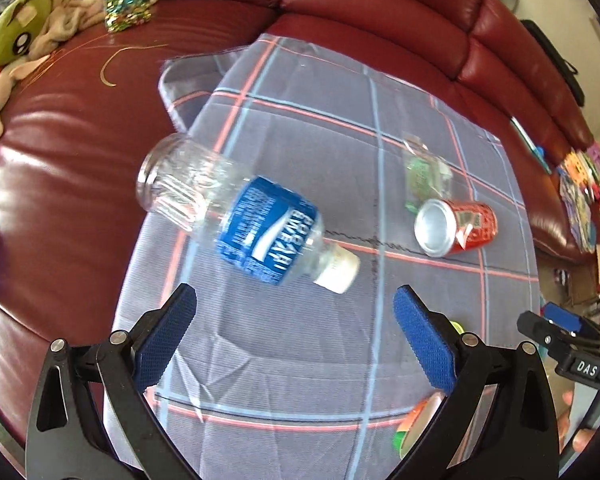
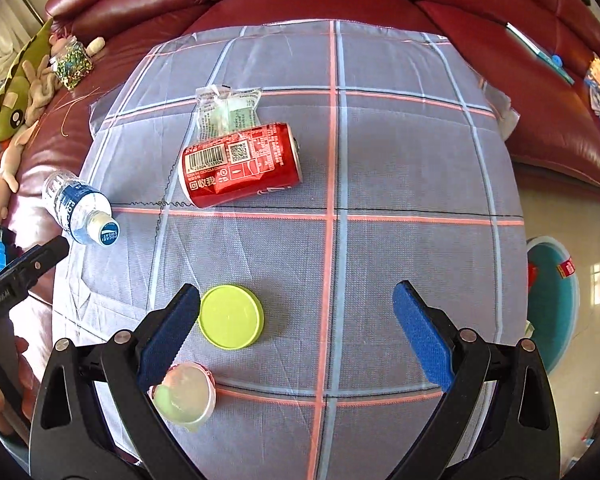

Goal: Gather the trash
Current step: 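Return both tools to the table toward the bottle and cola can, then grasp the water bottle with the left tool while the right tool grasps the red cola can, then carry the bottle and cola can over the bin and open both tools, then return both tools to the table above the remaining lids and packet, then grasp the clear red-rimmed lid with the left tool while the right tool grasps the clear packet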

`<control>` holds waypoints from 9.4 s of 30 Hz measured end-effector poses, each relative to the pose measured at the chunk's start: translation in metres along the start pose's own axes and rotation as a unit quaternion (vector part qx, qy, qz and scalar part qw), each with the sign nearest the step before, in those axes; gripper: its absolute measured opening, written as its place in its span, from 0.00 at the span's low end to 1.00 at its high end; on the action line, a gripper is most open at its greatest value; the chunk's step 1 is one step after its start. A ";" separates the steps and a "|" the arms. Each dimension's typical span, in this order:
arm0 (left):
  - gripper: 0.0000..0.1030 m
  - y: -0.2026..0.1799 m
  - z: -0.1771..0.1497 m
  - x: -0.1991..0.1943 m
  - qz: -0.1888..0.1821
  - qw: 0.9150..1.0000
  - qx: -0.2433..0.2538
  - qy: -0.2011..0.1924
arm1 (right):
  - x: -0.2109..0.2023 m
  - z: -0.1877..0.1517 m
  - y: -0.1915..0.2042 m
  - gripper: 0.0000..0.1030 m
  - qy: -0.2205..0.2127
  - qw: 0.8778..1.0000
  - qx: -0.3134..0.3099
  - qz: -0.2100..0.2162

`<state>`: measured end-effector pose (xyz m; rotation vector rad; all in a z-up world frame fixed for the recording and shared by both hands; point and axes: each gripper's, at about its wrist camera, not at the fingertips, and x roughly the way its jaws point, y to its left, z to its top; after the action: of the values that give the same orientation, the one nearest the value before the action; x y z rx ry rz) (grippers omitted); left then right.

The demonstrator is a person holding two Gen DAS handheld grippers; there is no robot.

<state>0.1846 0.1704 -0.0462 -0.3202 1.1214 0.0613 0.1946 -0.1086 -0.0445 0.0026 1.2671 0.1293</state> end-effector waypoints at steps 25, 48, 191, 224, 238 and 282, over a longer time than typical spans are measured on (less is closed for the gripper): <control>0.96 -0.005 0.031 0.071 0.032 0.999 -0.028 0.031 | 0.049 0.073 -0.003 0.90 -0.004 0.992 0.127 0.020; 0.96 -0.048 0.000 0.072 0.013 0.995 0.088 0.038 | 0.075 0.058 0.002 0.90 0.039 0.998 0.052 0.022; 0.96 -0.447 -0.153 0.087 -0.115 0.906 0.402 0.065 | -0.028 -0.129 -0.398 0.61 -0.053 0.949 0.311 -0.010; 0.96 -0.420 -0.159 0.040 -0.120 0.908 0.401 0.028 | -0.069 -0.139 -0.347 0.85 -0.041 0.956 0.287 -0.048; 0.96 -0.344 -0.139 0.005 -0.114 0.928 0.354 -0.003 | -0.088 -0.125 -0.270 0.85 -0.053 0.972 0.228 -0.034; 0.71 -0.096 -0.130 0.023 -0.069 0.974 0.210 0.050 | 0.009 -0.062 -0.069 0.85 0.042 0.994 0.087 0.057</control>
<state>0.1013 0.0393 -0.0963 -0.0206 1.1772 -0.3152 0.1450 -0.1805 -0.0767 0.2221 1.3599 0.1168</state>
